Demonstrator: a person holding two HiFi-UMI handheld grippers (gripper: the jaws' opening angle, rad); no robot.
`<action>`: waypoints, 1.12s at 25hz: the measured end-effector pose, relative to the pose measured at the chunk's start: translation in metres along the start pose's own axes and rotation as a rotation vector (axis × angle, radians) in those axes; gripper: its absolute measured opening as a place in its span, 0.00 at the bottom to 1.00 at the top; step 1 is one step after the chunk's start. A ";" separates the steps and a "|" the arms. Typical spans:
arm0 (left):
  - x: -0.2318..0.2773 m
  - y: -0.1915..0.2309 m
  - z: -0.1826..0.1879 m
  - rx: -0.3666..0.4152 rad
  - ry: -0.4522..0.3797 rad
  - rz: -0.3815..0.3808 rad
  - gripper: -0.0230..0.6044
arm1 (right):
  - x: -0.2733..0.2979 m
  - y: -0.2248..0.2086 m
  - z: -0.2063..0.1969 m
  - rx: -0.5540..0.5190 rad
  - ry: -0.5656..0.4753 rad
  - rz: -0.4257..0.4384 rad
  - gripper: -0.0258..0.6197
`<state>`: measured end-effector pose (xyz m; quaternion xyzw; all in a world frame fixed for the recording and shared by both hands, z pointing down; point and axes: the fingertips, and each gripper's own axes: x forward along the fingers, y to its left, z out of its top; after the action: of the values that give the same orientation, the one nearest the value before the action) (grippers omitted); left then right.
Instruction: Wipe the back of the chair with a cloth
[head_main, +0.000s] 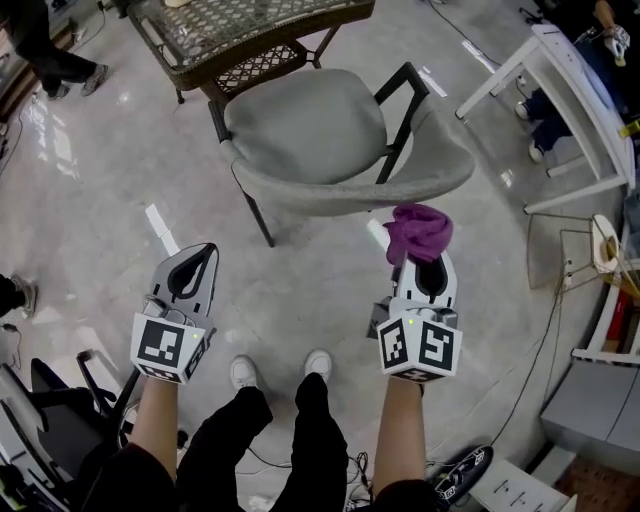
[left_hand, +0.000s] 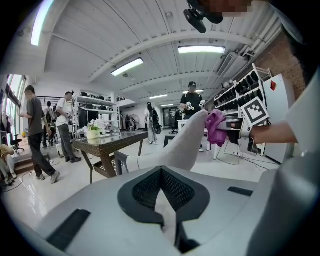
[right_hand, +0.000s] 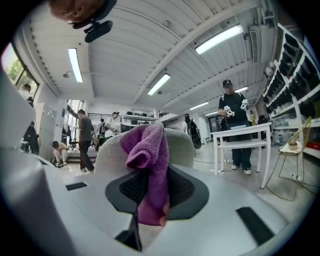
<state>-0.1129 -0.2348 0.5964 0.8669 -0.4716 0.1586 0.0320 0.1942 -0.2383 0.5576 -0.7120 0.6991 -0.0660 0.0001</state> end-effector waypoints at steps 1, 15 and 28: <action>-0.002 0.000 -0.002 -0.001 0.001 0.001 0.05 | -0.005 0.004 -0.002 -0.029 0.000 0.012 0.19; -0.044 0.052 -0.041 0.001 0.084 0.099 0.05 | 0.034 0.220 -0.070 -0.015 0.042 0.383 0.19; -0.041 0.069 -0.058 0.060 0.109 0.153 0.05 | 0.055 0.186 -0.082 0.010 0.028 0.348 0.19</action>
<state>-0.2051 -0.2281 0.6329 0.8190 -0.5289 0.2217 0.0195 0.0023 -0.2893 0.6264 -0.5793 0.8113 -0.0784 0.0052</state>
